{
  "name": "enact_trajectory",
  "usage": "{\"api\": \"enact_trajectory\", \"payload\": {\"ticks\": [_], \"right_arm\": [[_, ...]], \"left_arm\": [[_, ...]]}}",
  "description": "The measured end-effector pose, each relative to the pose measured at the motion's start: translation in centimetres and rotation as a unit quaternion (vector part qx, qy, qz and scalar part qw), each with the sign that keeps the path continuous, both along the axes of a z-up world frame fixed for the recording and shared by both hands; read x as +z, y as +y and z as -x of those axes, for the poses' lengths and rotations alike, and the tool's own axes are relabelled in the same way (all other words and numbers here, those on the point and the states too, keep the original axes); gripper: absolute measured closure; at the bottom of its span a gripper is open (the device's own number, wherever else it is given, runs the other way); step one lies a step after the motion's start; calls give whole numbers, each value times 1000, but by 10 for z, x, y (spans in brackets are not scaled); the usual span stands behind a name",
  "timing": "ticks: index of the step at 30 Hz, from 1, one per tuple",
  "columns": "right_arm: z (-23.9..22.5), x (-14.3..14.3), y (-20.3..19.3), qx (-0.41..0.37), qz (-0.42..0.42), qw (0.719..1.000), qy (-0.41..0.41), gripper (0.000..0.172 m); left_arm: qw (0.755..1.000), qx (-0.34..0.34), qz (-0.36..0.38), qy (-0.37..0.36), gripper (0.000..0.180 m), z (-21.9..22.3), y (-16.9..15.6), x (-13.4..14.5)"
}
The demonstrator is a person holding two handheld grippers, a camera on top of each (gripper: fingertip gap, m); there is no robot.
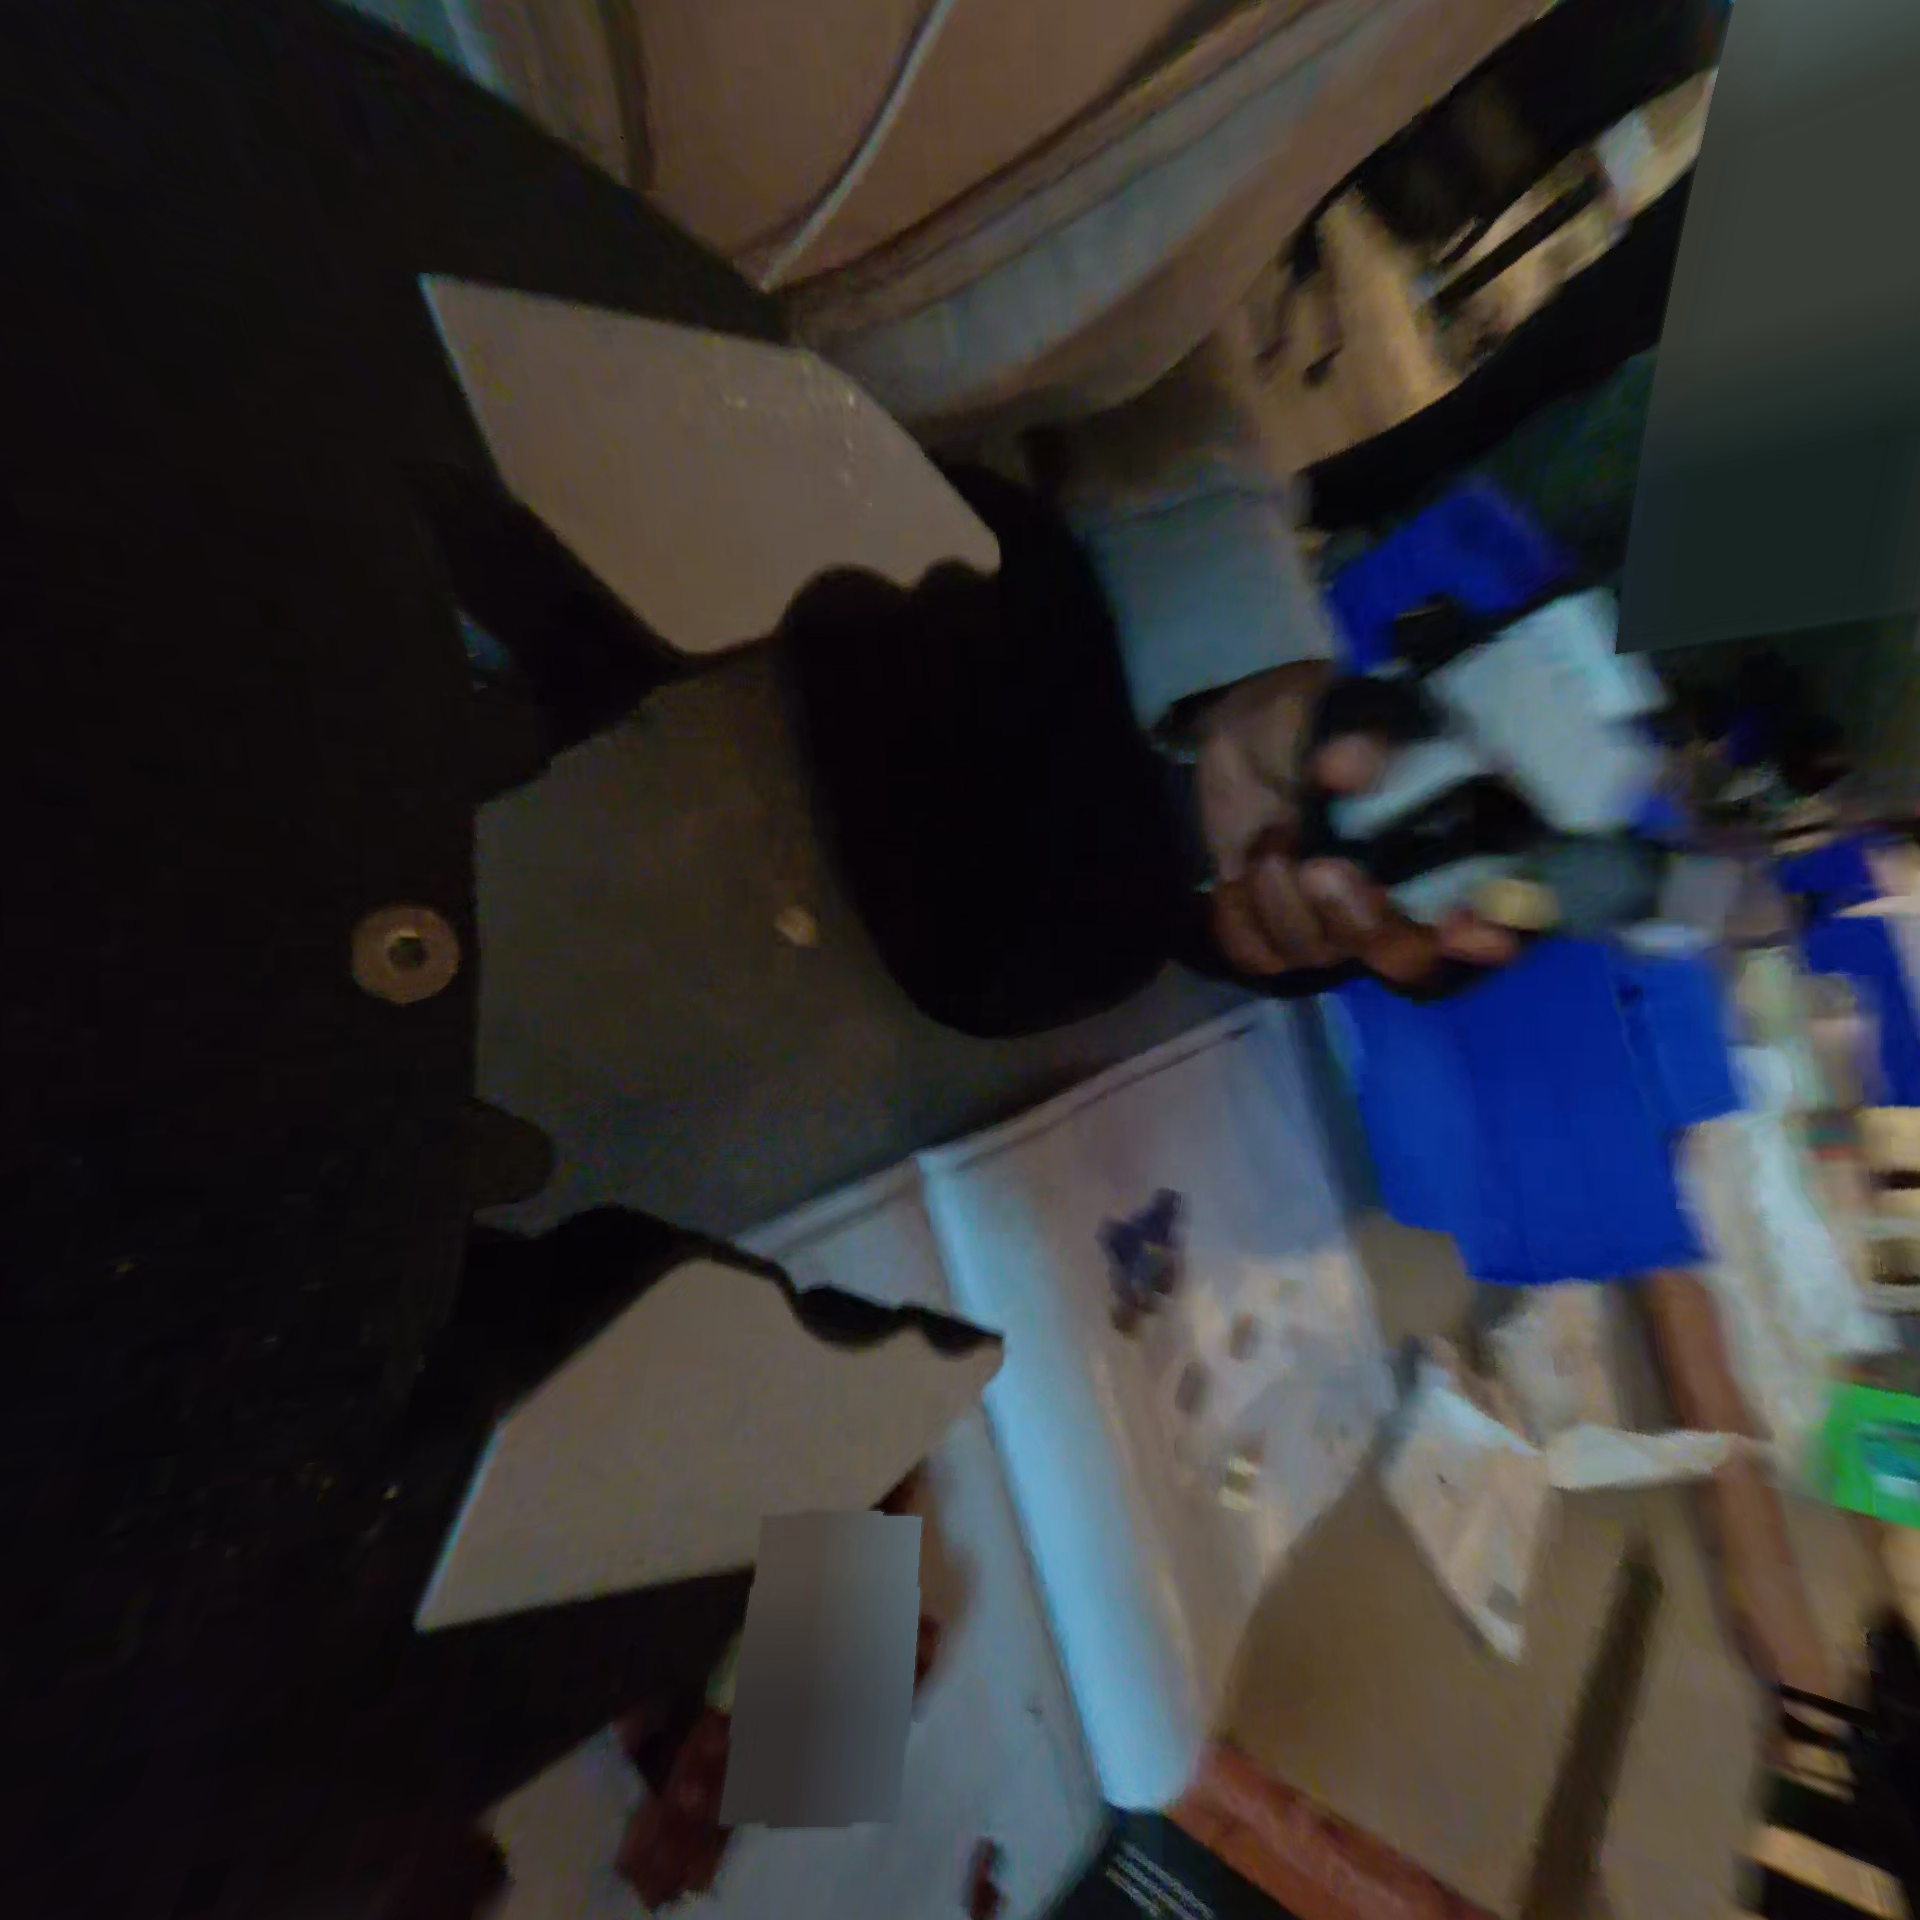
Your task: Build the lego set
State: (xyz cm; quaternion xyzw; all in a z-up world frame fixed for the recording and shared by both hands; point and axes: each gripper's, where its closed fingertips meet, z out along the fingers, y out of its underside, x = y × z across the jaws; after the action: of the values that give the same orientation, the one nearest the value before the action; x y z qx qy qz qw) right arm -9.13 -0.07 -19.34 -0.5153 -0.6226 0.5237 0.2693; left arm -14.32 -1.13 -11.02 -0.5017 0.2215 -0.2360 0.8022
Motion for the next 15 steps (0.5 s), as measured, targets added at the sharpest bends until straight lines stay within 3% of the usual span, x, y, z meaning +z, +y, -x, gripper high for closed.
{"api": "enact_trajectory", "payload": {"ticks": [2, 3, 5, 7, 9, 10, 12, 13, 15], "right_arm": [[-10, -27, -7, 4, -45, 998, -55, 40], [-15, -38, -12, 7, -64, 995, -76, 46], [-27, -49, -21, 17, -101, 990, -96, 70], [-36, -55, -14, -17, -144, 983, -114, 107], [-39, -51, -9, -46, -135, 983, -113, 132], [-35, -42, -8, -62, -97, 989, -96, 135], [-18, -2, -18, -57, 63, 996, -6, 132], [-11, 23, -21, -39, 166, 984, 47, 132], [-6, 63, -19, 13, 334, 935, 124, 145]], "left_arm": [[1000, -2, 10, 2, 164, -1, 1, -4], [1000, 0, 14, 8, 164, -3, 2, -6], [1000, -2, 18, 11, 164, -5, 3, -7], [1000, -4, 19, 4, 164, -4, 3, -6], [1000, -10, 13, -6, 164, -4, 1, -4], [1000, -21, 4, -15, 164, -5, -3, 0], [997, -60, -26, -30, 164, -13, -14, 8], [996, -76, -35, -34, 164, -17, -17, 11], [993, -107, -40, -34, 164, -25, -23, 12]]}}
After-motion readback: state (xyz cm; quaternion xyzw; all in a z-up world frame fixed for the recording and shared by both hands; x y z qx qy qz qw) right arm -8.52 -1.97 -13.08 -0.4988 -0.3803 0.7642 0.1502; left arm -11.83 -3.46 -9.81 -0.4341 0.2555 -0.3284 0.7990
